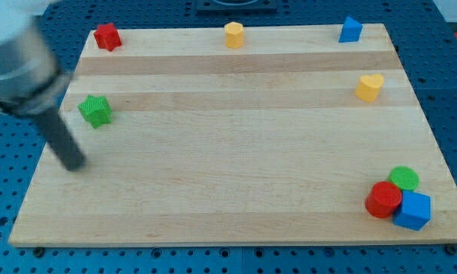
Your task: Push the green star to center
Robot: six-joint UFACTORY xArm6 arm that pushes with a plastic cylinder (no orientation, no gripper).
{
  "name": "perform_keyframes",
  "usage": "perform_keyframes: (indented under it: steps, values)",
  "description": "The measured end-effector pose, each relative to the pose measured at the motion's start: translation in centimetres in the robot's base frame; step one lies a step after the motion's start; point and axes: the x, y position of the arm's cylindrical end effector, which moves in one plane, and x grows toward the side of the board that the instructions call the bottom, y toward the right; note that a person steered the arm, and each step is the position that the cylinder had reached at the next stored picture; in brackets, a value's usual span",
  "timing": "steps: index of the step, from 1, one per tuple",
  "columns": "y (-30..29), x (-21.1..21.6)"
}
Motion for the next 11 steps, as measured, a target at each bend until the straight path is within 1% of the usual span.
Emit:
perform_keyframes:
  steps: [1, 2, 3, 4, 5, 6, 7, 8, 10, 11]
  values:
    - [-2.2, -3.3]
    - [-1.2, -9.0]
    - [0.6, -12.1]
    - [1.2, -11.1]
    - [1.8, -8.8]
    - [4.8, -6.1]
    - [9.1, -5.1]
    - [13.2, -5.0]
    - [22.9, -6.8]
    - [26.4, -8.4]
